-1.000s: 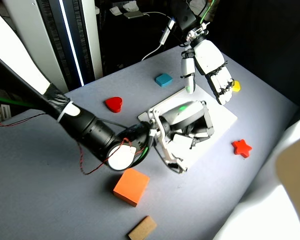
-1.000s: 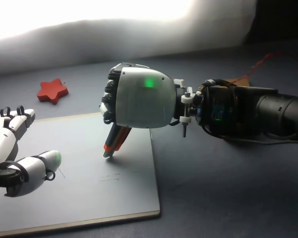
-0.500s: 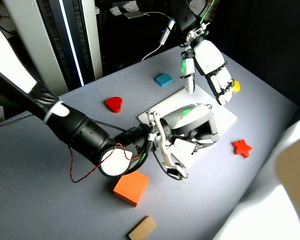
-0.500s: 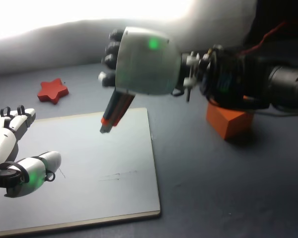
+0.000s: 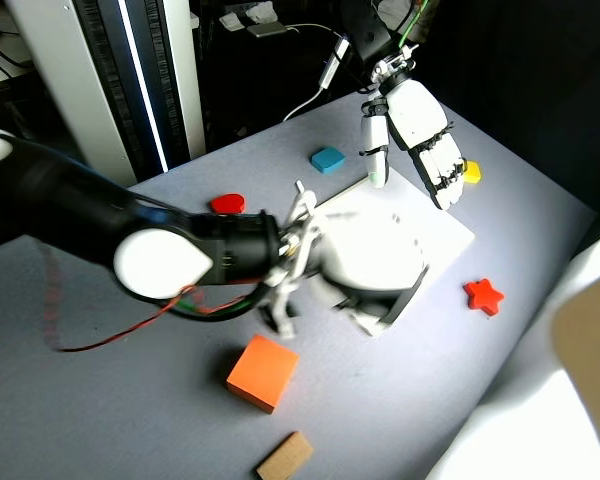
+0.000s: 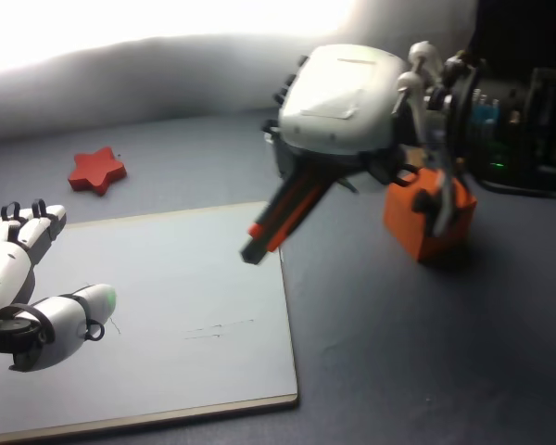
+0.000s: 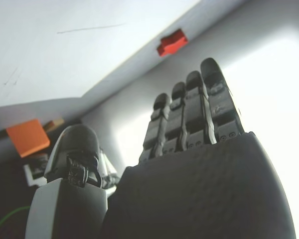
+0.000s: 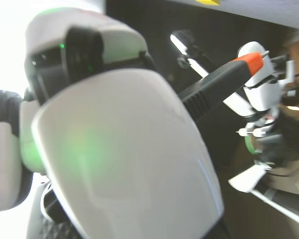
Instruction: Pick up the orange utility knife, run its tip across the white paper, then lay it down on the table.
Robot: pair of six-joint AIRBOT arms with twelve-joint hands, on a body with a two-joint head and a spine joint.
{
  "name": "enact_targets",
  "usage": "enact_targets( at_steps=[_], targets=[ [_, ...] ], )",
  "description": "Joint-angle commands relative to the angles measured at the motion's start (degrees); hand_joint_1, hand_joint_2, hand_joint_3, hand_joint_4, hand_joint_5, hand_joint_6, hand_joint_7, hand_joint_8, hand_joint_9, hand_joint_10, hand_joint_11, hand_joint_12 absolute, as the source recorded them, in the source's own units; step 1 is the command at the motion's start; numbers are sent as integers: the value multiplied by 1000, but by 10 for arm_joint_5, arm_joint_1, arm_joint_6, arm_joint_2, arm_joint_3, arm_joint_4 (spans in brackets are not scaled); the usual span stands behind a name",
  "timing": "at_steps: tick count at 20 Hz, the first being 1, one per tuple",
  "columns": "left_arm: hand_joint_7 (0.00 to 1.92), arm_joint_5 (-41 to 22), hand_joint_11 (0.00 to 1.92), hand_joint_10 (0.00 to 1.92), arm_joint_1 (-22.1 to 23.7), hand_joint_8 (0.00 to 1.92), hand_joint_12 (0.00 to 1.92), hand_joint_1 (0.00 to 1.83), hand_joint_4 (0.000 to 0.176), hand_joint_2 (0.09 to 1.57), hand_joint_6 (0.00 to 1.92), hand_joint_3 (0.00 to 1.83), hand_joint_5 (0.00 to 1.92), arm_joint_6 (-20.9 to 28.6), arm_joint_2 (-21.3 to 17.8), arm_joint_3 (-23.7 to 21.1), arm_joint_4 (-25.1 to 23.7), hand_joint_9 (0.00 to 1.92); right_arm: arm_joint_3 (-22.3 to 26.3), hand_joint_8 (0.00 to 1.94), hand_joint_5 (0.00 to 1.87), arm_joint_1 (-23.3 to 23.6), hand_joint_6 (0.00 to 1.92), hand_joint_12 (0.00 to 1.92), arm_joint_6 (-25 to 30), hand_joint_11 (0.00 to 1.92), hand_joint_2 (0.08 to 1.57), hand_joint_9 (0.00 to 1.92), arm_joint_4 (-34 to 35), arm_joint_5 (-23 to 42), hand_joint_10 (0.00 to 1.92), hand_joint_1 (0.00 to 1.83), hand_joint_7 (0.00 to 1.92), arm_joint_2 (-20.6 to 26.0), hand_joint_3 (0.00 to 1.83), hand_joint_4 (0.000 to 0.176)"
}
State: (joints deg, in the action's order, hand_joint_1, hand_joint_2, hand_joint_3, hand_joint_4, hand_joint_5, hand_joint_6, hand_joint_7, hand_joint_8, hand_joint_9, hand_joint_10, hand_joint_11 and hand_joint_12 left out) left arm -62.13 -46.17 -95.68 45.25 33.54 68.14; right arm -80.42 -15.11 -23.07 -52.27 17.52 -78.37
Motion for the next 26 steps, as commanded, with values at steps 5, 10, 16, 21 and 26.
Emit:
enact_targets(
  at_steps=[5,10,16,21,26],
  targets=[
    [63,-49,0,11,2,7,517,90,25,1353,11,0,46,2,0,-1,-29,74,67,1941,1304,-5,1921,1921,104,1694,1006,1621,-54,-41,1921,1533,1514,45,550,176],
    [35,-49,0,2,1,2,406,69,29,1361,0,1,1,2,0,-1,-29,50,94,1941,1282,-35,1921,1921,111,1693,1009,1622,-54,-62,1921,1532,1511,58,539,176],
    [57,-49,0,5,0,2,445,67,30,1360,6,0,35,2,0,0,-29,70,100,1941,1301,-57,1921,1921,81,1692,974,1622,-54,-52,1921,1561,1515,58,520,176],
    [41,-49,0,2,0,0,418,60,34,1364,2,0,15,2,0,1,-29,55,105,1941,1195,-77,1921,1921,39,1648,914,1588,-54,2,1921,1563,1481,58,668,176],
    [25,-49,0,0,-1,0,423,45,34,1361,0,0,8,2,0,1,-29,45,109,1941,655,-81,1519,1921,18,1230,984,1196,-58,16,1921,1143,808,59,735,0]
  ],
)
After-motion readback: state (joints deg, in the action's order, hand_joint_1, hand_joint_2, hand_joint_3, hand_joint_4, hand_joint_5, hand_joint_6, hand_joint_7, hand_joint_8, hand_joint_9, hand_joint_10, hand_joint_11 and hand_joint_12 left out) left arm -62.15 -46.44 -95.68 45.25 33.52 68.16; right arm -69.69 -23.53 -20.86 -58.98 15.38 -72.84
